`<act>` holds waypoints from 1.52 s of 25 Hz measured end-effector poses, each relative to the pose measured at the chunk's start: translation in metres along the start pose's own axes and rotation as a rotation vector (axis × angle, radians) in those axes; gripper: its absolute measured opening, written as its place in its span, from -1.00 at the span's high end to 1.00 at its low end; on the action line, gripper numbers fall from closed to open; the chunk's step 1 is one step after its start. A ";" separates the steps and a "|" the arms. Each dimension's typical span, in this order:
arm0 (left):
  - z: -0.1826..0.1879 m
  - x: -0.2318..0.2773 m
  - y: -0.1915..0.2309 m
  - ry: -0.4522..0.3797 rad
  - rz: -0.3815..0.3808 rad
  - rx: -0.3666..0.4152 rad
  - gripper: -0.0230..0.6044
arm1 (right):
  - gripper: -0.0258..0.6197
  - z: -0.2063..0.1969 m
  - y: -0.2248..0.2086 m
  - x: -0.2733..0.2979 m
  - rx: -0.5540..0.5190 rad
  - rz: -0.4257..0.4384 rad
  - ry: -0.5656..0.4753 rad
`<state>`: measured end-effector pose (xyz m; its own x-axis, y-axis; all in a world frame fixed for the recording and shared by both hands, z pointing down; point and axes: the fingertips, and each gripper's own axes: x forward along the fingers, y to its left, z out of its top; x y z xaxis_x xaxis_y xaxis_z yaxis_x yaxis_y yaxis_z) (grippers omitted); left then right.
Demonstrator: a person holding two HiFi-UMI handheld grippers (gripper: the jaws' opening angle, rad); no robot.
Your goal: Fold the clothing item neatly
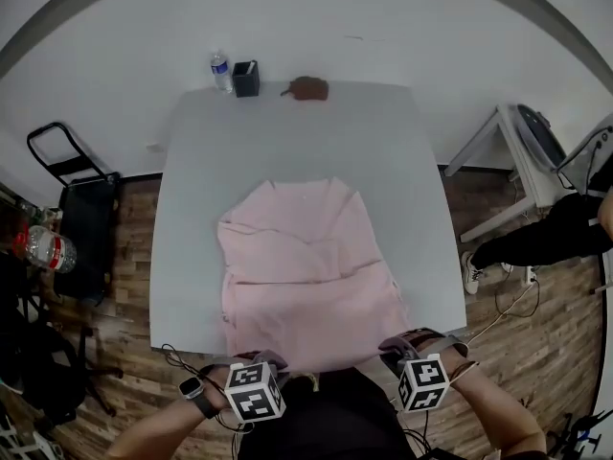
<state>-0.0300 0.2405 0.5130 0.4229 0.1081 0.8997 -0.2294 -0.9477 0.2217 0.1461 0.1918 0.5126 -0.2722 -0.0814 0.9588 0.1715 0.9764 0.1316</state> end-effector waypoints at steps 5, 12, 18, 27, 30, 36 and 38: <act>0.017 -0.049 0.020 0.005 -0.025 0.071 0.85 | 0.79 0.016 -0.039 -0.039 -0.032 0.022 -0.036; 0.027 -0.080 0.144 0.034 -0.011 -0.016 0.85 | 0.79 0.022 -0.163 -0.023 -0.029 0.032 -0.090; 0.030 -0.070 0.253 0.081 -0.024 -0.110 0.85 | 0.79 0.012 -0.252 0.017 -0.030 0.116 -0.094; 0.010 -0.003 0.372 0.205 -0.059 -0.233 0.85 | 0.79 -0.013 -0.326 0.109 0.058 0.274 -0.073; -0.004 0.021 0.392 0.220 -0.064 -0.296 0.85 | 0.78 -0.016 -0.335 0.140 0.086 0.284 -0.070; -0.027 0.035 0.416 0.133 -0.024 -0.468 0.51 | 0.52 -0.036 -0.375 0.169 0.040 0.058 0.002; -0.031 0.026 0.420 0.097 0.000 -0.503 0.47 | 0.50 -0.047 -0.392 0.155 0.003 -0.045 0.050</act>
<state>-0.1428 -0.1455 0.6412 0.3453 0.1580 0.9251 -0.6331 -0.6884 0.3539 0.0812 -0.2127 0.6214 -0.2319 -0.1352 0.9633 0.1569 0.9721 0.1742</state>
